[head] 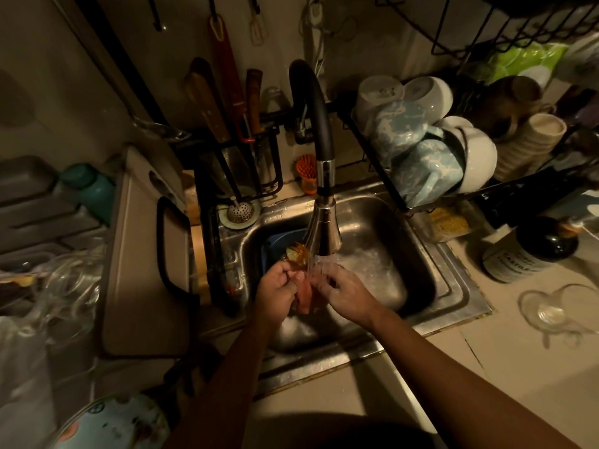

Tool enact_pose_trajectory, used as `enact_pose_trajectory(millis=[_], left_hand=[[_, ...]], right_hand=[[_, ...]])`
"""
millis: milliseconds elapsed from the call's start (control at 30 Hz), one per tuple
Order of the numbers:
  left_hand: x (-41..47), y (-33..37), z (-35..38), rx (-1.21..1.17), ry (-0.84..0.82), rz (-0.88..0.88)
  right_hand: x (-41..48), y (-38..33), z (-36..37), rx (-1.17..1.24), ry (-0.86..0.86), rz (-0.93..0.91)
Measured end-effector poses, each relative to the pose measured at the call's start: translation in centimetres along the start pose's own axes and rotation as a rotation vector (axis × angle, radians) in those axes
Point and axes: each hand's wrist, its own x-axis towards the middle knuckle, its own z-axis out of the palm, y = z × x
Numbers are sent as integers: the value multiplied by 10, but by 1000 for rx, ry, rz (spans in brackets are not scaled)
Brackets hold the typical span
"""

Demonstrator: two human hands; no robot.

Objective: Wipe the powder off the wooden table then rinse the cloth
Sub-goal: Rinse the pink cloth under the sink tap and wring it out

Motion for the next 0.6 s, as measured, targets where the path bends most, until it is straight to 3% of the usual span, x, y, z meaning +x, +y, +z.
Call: enact_pose_trajectory(millis=[167, 367, 467, 600], left_hand=[[4, -9, 0, 34, -18, -18], [4, -3, 7, -95, -103, -112], [6, 2, 15, -170, -121, -147], [7, 6, 20, -326, -118, -154]], right_hand=[[-3, 9, -3, 100, -53, 8], [-2, 24, -12, 351, 14, 181], [-1, 18, -17, 339, 55, 187], [-6, 6, -21, 494, -81, 210]])
